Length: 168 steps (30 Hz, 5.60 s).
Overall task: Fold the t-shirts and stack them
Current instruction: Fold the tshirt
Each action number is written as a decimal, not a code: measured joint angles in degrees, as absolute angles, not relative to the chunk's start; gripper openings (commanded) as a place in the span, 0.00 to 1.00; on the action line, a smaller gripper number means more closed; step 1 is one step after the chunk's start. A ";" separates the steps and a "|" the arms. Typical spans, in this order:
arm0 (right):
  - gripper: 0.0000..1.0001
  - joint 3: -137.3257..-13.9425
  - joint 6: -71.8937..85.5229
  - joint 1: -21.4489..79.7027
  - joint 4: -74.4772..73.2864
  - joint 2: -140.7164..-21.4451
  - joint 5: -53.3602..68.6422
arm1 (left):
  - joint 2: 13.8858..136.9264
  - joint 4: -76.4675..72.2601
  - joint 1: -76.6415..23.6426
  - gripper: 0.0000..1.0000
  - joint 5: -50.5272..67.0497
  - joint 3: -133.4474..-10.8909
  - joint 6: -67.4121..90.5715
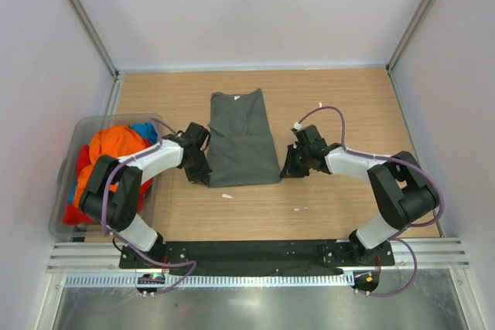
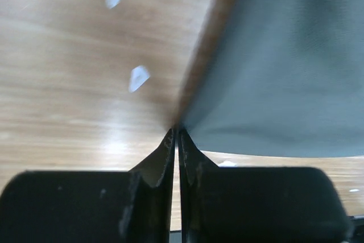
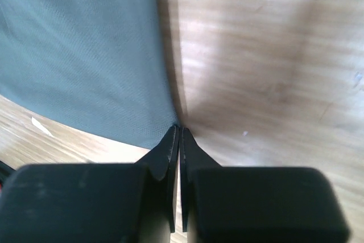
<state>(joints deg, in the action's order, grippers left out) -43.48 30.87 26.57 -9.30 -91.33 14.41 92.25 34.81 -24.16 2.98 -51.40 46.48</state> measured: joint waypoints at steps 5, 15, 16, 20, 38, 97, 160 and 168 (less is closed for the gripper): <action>0.34 -42.50 32.86 28.86 -11.70 -88.62 11.68 | 87.72 38.44 -24.34 0.42 -0.01 -49.84 46.17; 0.47 -38.28 46.63 29.58 -13.06 -82.30 6.79 | 77.08 32.49 -24.27 0.49 5.32 -42.61 51.99; 0.47 -37.17 48.47 29.63 -11.90 -81.84 6.79 | 77.08 31.27 -24.27 0.49 6.11 -41.23 53.23; 0.46 -34.94 53.95 30.61 -7.88 -81.60 7.18 | 77.30 27.57 -24.27 0.48 7.81 -36.95 57.06; 0.41 -30.89 63.07 35.86 -0.89 -80.12 0.32 | 76.79 21.96 -24.27 0.43 6.59 -34.52 62.96; 0.01 -22.70 70.46 48.31 -0.95 -71.61 -11.97 | 74.87 21.89 -25.76 0.26 2.46 -32.73 64.60; 0.01 -29.61 62.11 51.16 -19.35 -60.73 -20.23 | 68.53 34.52 -38.81 0.41 -5.85 -37.19 63.81; 0.01 -26.50 62.67 51.18 -19.31 -56.77 -19.53 | 71.59 28.16 -41.06 0.39 -4.93 -33.50 68.18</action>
<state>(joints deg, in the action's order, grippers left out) -26.50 62.67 51.18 -19.31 -56.77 -19.53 71.59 28.16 -41.06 -4.93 -33.50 68.18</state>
